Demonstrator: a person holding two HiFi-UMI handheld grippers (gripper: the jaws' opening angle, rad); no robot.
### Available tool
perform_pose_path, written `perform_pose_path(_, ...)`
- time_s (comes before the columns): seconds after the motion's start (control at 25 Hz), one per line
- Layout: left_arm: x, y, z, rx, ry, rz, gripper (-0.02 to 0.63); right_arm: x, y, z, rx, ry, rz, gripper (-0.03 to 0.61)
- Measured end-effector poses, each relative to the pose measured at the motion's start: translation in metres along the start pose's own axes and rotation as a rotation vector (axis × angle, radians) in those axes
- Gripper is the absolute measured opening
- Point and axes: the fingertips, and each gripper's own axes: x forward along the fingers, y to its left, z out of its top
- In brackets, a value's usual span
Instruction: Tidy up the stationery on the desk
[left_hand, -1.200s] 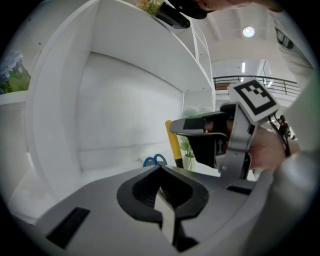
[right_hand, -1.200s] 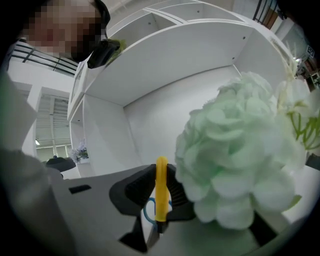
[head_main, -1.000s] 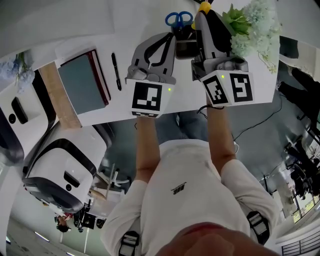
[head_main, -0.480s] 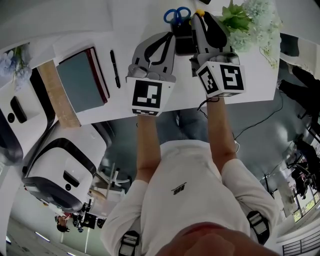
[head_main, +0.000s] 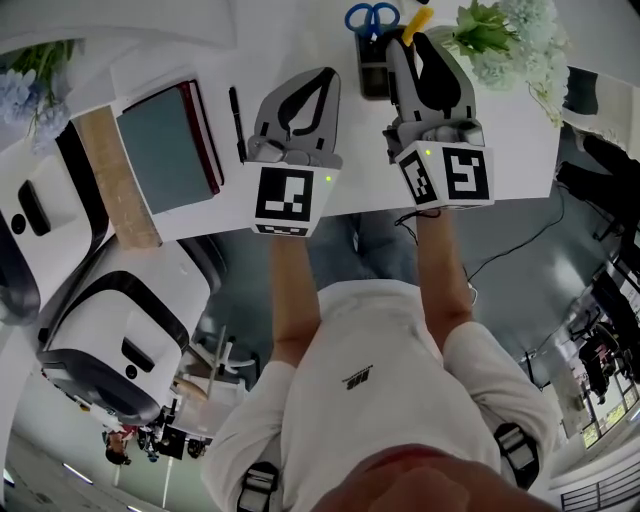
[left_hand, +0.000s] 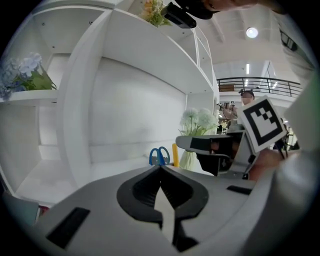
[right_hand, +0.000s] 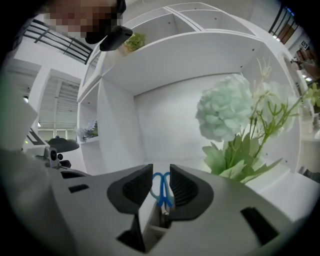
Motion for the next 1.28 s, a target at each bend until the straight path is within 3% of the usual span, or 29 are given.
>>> perform_pose_path(0.72, -0.098, 0.077, -0.054, -0.095, 0.012, 0.208, 0.0, 0.014, 0.15, -0.074, 0.001, 0.228, 0.254, 0.087)
perform_pose_path(1.28, -0.126, 0.12, -0.08, -0.128, 0.029, 0.283, 0.0, 0.05, 0.21, -0.129, -0.054, 0.4, 0.354, 0.089)
